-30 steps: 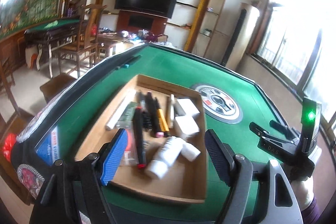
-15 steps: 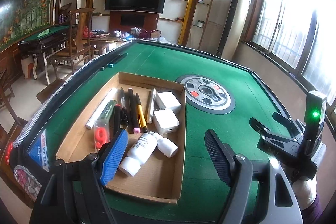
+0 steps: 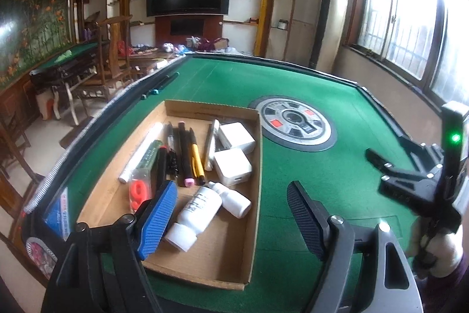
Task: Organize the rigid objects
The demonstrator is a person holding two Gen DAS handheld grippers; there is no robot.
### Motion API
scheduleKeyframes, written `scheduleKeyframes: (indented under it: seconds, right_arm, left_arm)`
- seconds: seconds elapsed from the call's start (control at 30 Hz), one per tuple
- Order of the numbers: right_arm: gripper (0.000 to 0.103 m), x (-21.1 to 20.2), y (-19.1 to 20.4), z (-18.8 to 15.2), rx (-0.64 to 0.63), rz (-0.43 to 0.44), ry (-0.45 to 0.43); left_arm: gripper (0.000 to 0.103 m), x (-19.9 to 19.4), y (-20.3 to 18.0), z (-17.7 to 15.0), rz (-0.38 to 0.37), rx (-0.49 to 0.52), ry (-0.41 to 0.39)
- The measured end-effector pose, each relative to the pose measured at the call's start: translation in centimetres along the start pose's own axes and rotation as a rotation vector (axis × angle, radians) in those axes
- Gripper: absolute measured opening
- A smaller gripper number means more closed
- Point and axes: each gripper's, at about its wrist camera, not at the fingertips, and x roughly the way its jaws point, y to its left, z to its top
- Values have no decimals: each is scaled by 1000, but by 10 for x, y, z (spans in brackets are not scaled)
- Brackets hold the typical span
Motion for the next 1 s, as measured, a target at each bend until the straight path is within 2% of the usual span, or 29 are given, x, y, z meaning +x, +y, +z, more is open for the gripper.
scheduleKeyframes:
  seconds: [0.17, 0.3, 0.37, 0.5, 0.57, 0.63, 0.73, 0.87, 0.93, 1.0]
  right_arm:
    - [87, 6, -12, 14, 25, 6, -21]
    - [87, 7, -6, 25, 84, 106, -39]
    - [88, 3, 2, 21, 77, 126, -87]
    - [88, -4, 12, 1, 39, 34, -183]
    - [91, -10, 7, 0, 62, 27, -213]
    - [101, -20, -1, 0, 111, 0, -276]
    - [103, -24, -9, -2, 135, -49, -330]
    - [103, -12, -7, 1, 118, -56, -289]
    - [103, -12, -1, 5, 99, -93, -295]
    - [103, -24, 7, 13, 105, -69, -332]
  left_arm:
    - [92, 1, -4, 5, 120, 14, -55]
    - [94, -2, -3, 11, 225, 5, -126]
    - [98, -6, 1, 14, 252, -13, -173]
    - [102, -18, 9, 18, 294, -60, -282]
    - [102, -26, 13, 18, 305, -85, -347]
    - [102, -38, 17, 18, 313, -106, -431]
    - [102, -49, 20, 22, 328, -99, -513]
    - [102, -51, 25, 38, 349, -80, -517]
    - [102, -52, 33, 41, 297, -115, -513]
    - [102, -48, 41, 39, 260, -156, -501]
